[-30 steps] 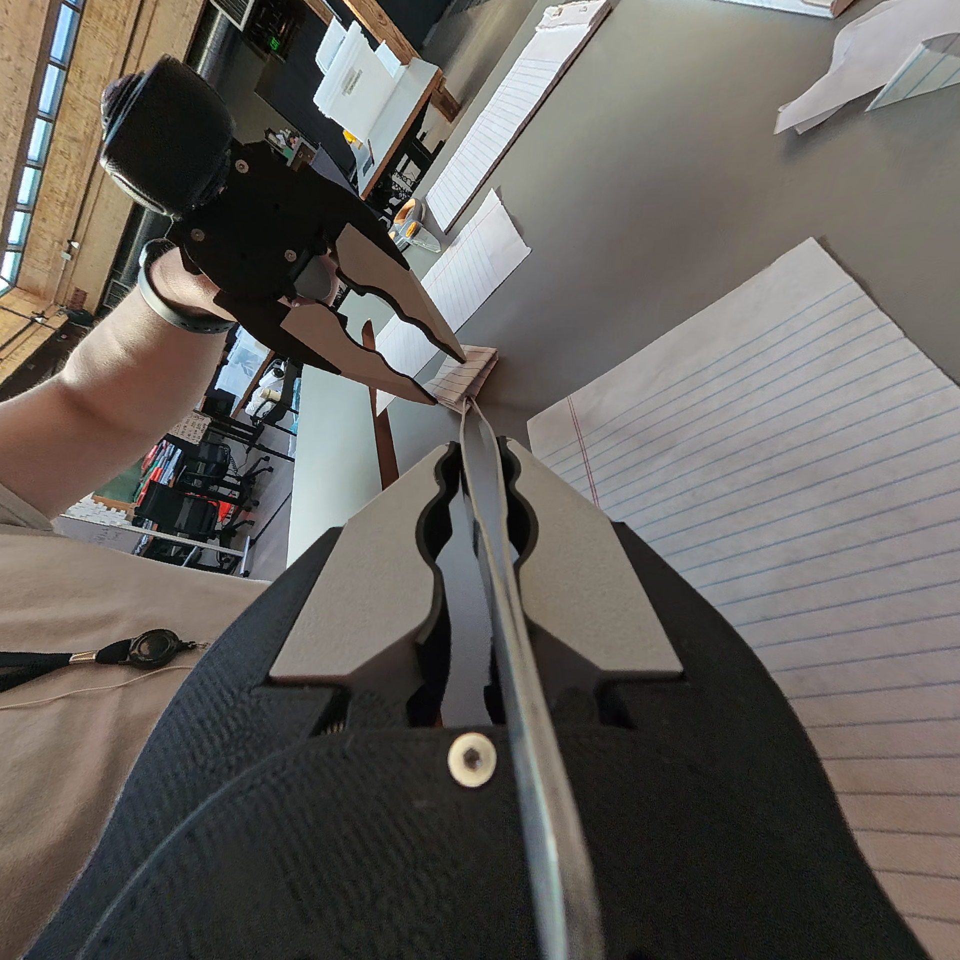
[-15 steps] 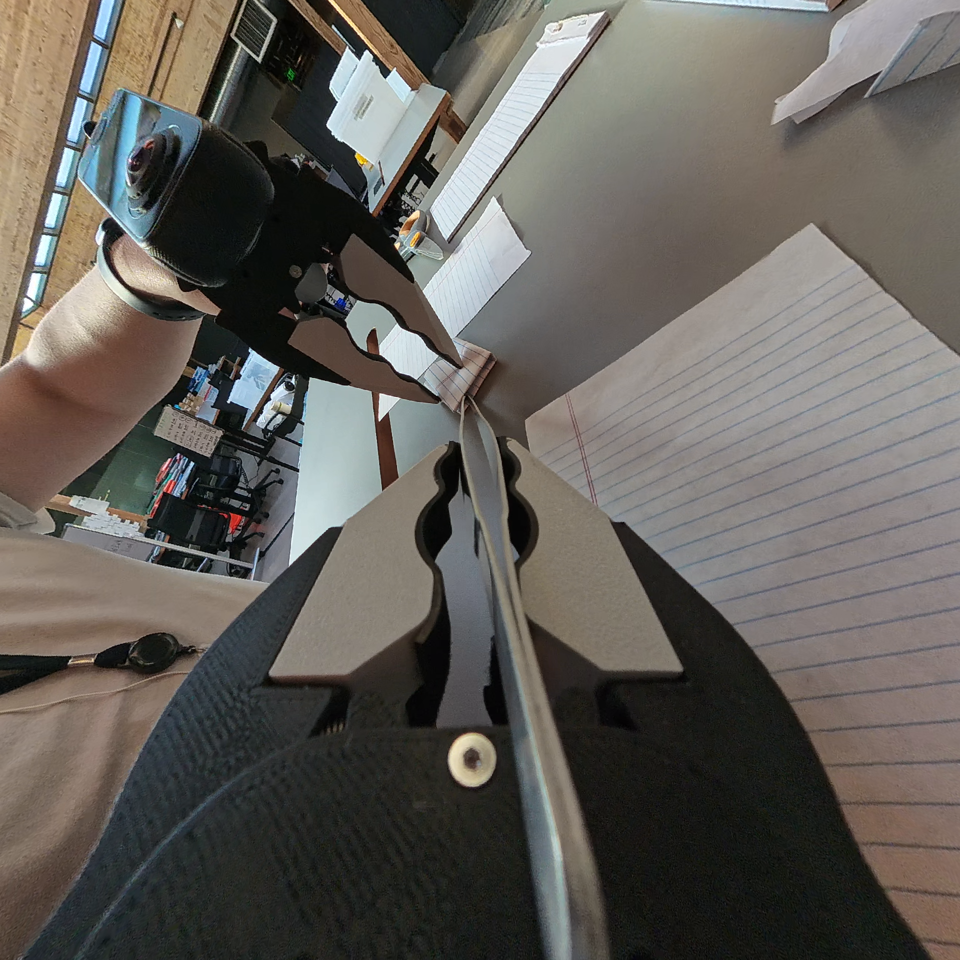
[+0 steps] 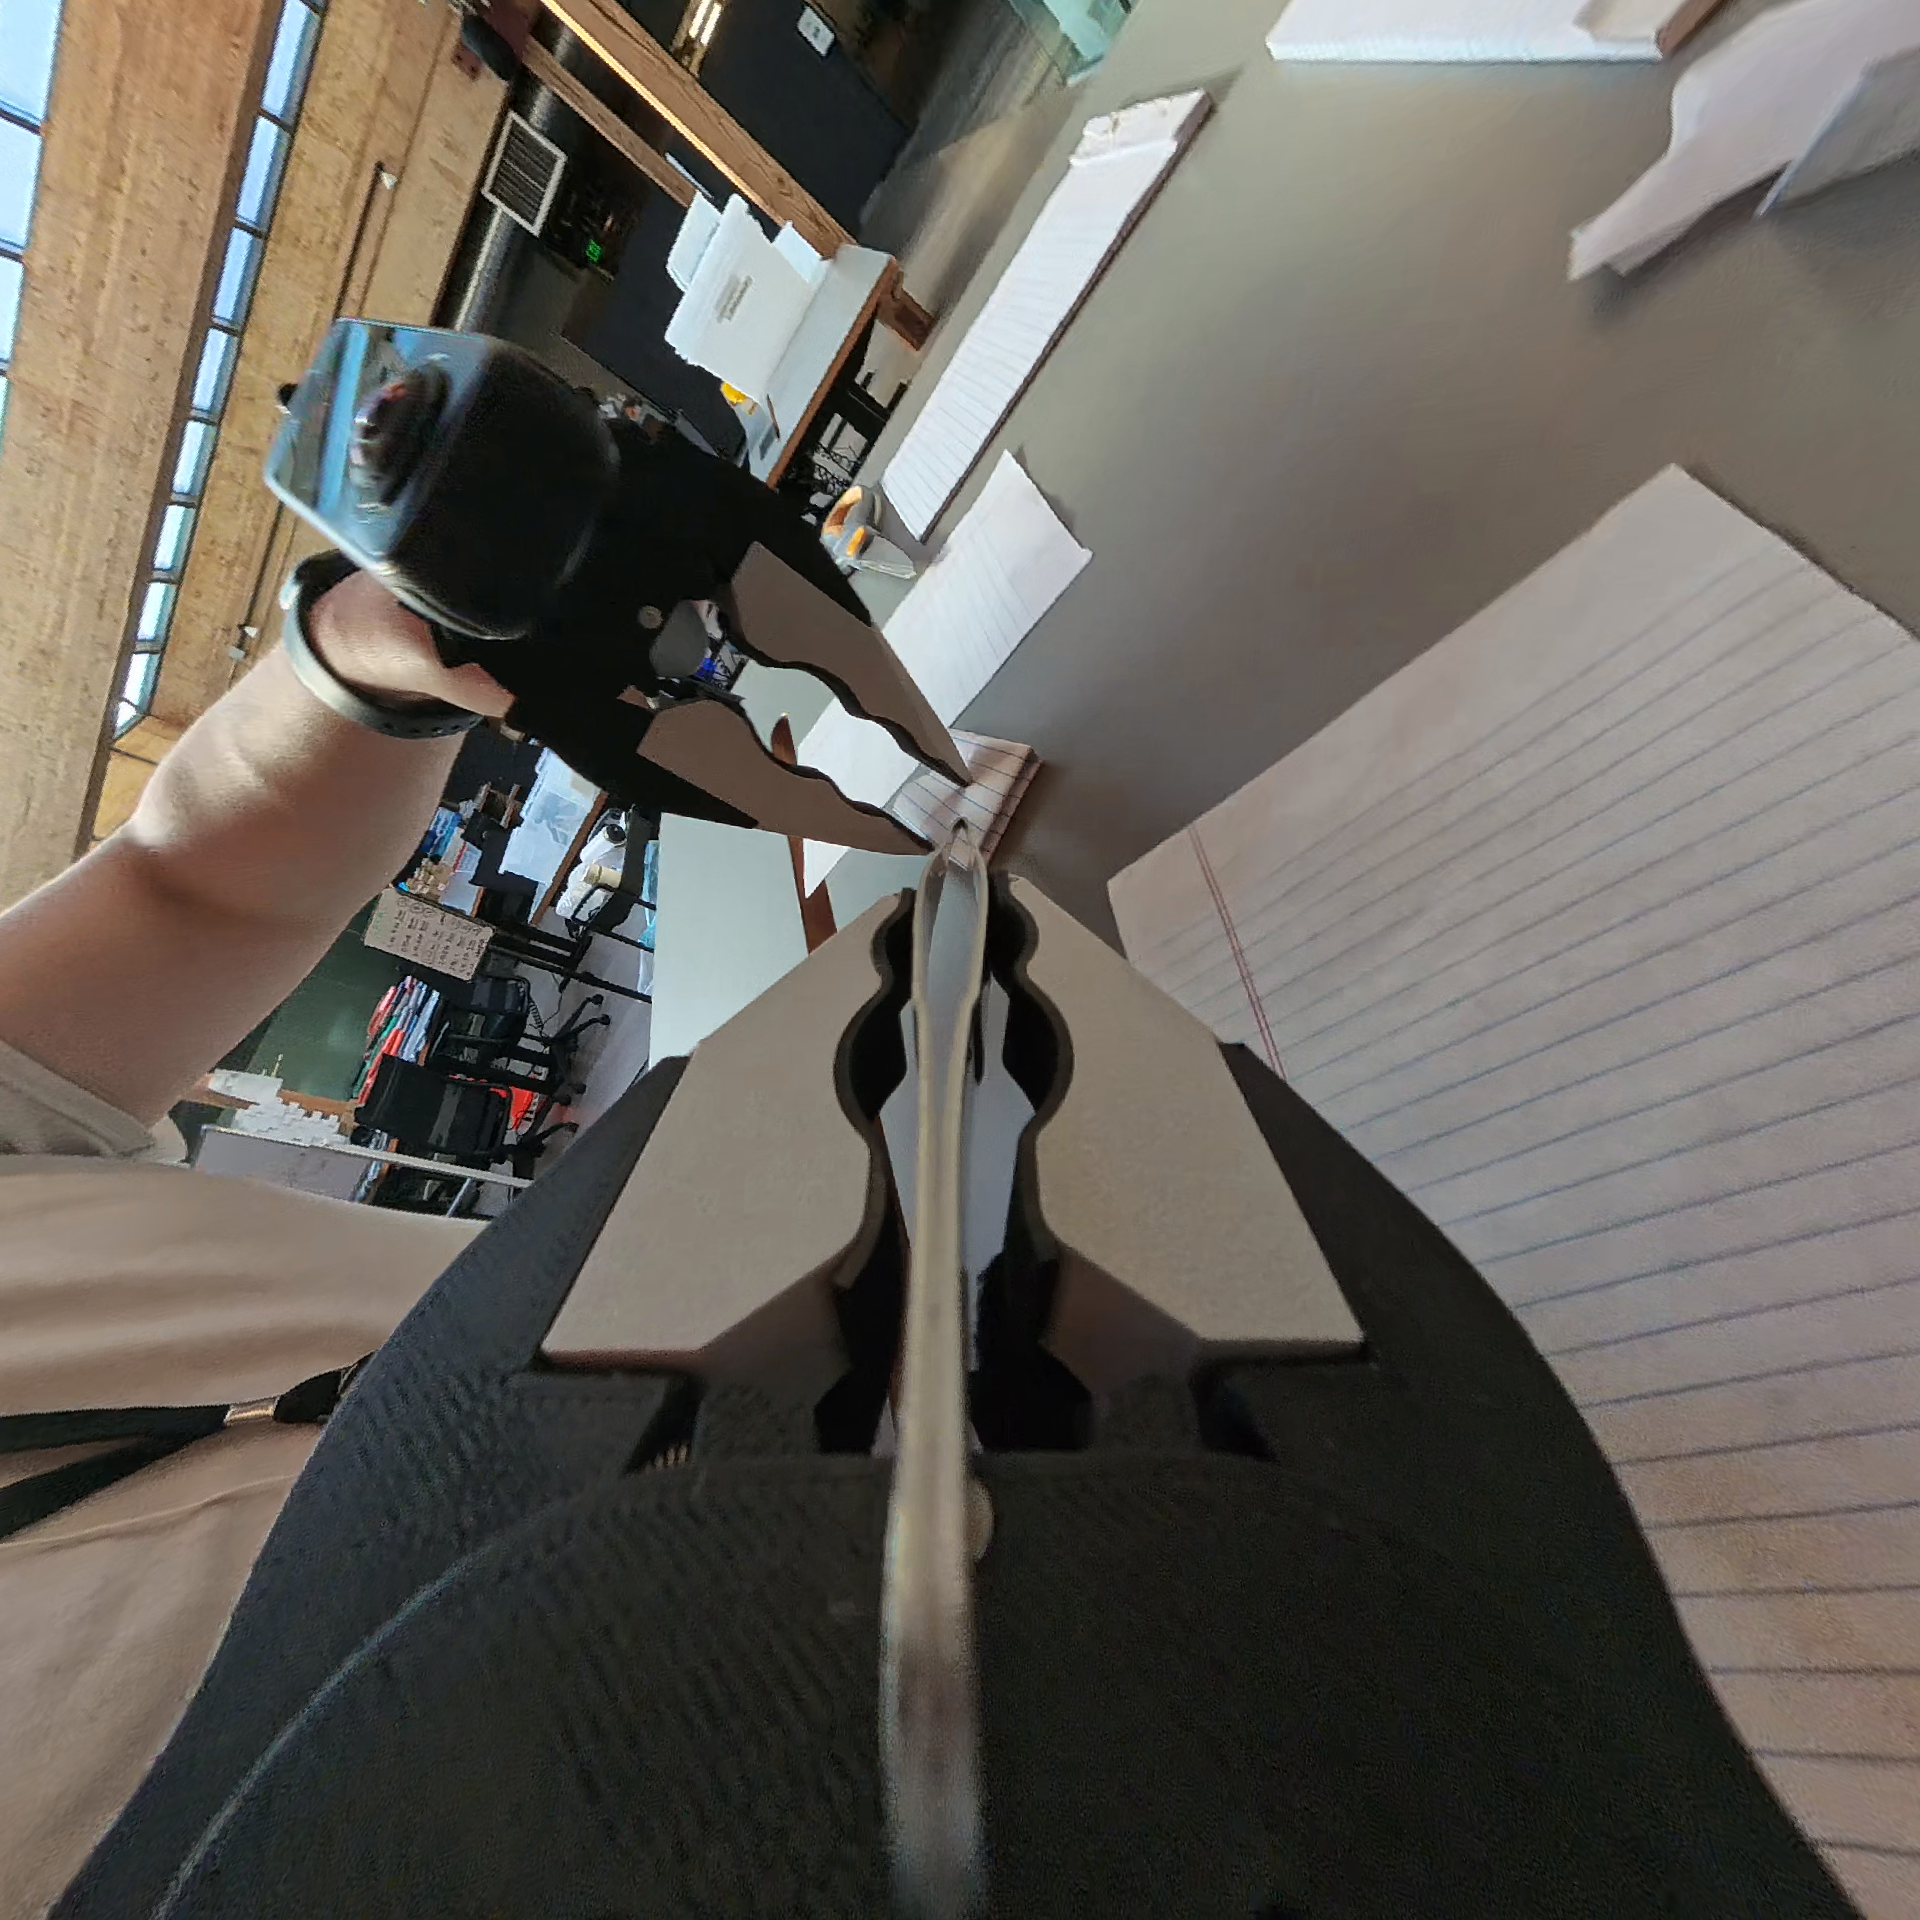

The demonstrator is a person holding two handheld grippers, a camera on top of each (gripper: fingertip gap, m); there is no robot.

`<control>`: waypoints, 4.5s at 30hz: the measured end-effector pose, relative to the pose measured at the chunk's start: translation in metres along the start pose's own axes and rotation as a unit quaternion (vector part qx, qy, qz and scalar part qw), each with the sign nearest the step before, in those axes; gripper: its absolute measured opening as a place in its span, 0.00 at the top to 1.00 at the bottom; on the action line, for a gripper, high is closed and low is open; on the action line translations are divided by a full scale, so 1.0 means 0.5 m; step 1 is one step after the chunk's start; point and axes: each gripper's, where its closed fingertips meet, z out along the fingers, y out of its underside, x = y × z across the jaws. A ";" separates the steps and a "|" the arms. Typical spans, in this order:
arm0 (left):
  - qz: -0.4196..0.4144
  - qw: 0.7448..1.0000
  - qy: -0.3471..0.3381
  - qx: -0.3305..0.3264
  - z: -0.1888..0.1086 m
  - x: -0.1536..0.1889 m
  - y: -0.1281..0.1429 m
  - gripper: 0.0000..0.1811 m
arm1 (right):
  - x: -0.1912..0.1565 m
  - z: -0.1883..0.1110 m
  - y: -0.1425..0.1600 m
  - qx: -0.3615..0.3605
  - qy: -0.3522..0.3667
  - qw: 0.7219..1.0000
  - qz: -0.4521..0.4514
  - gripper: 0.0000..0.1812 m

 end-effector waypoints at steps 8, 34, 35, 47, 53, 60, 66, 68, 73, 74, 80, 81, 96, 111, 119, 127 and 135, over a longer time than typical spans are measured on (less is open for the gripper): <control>-0.006 1.000 -0.016 0.019 0.001 0.003 -0.001 0.88 | 0.044 0.009 0.015 0.002 0.001 0.997 0.074 0.93; -0.072 0.976 -0.034 0.202 -0.001 -0.015 0.014 1.00 | 0.035 0.018 -0.036 -0.005 -0.042 0.992 0.120 0.94; -0.068 0.977 -0.031 0.199 -0.001 -0.015 0.014 1.00 | 0.038 0.022 -0.047 -0.019 -0.053 0.990 0.132 0.94; -0.044 0.982 -0.015 0.184 -0.001 -0.015 0.015 1.00 | 0.084 0.079 -0.062 -0.125 -0.061 0.970 0.199 0.94; -0.040 0.982 -0.016 0.184 -0.001 -0.015 0.015 1.00 | 0.103 0.084 -0.046 -0.134 -0.055 0.967 0.209 0.94; -0.039 0.982 -0.017 0.184 -0.001 -0.015 0.015 1.00 | 0.117 0.076 -0.057 -0.115 -0.060 0.969 0.212 0.93; -0.041 0.982 -0.015 0.186 -0.001 -0.015 0.014 1.00 | 0.128 0.058 -0.058 -0.116 -0.058 0.967 0.218 0.93; -0.042 0.981 -0.015 0.188 -0.001 -0.015 0.015 1.00 | 0.132 0.053 -0.058 -0.112 -0.059 0.968 0.219 0.94; -0.042 0.981 -0.015 0.188 -0.001 -0.015 0.014 1.00 | 0.134 0.050 -0.061 -0.107 -0.055 0.970 0.210 0.93; -0.041 0.981 -0.016 0.187 -0.001 -0.015 0.014 1.00 | 0.133 0.048 -0.059 -0.108 -0.055 0.970 0.210 0.94; -0.043 0.982 -0.018 0.185 -0.001 -0.015 0.014 1.00 | 0.118 0.033 -0.046 -0.117 -0.060 0.972 0.193 0.94; -0.043 0.982 -0.018 0.185 -0.001 -0.015 0.014 1.00 | 0.114 0.032 -0.048 -0.114 -0.066 0.972 0.192 0.94; -0.031 0.983 -0.025 0.179 -0.001 -0.015 0.014 1.00 | 0.077 0.022 0.010 -0.126 -0.091 0.964 0.214 0.94; -0.101 0.952 -0.003 0.290 -0.056 0.061 -0.024 1.00 | 0.061 0.025 0.034 -0.126 -0.073 0.968 0.204 0.94; -0.131 0.923 -0.177 0.316 -0.012 0.066 -0.039 0.98 | 0.054 0.022 0.040 -0.104 -0.068 0.972 0.198 0.94; -0.186 0.915 -0.199 0.298 -0.011 0.022 -0.025 0.75 | 0.050 0.021 0.040 -0.101 -0.063 0.975 0.190 0.93; -0.149 0.928 -0.120 0.319 -0.002 0.032 -0.048 0.87 | 0.037 0.001 -0.010 -0.058 -0.052 0.990 0.117 0.93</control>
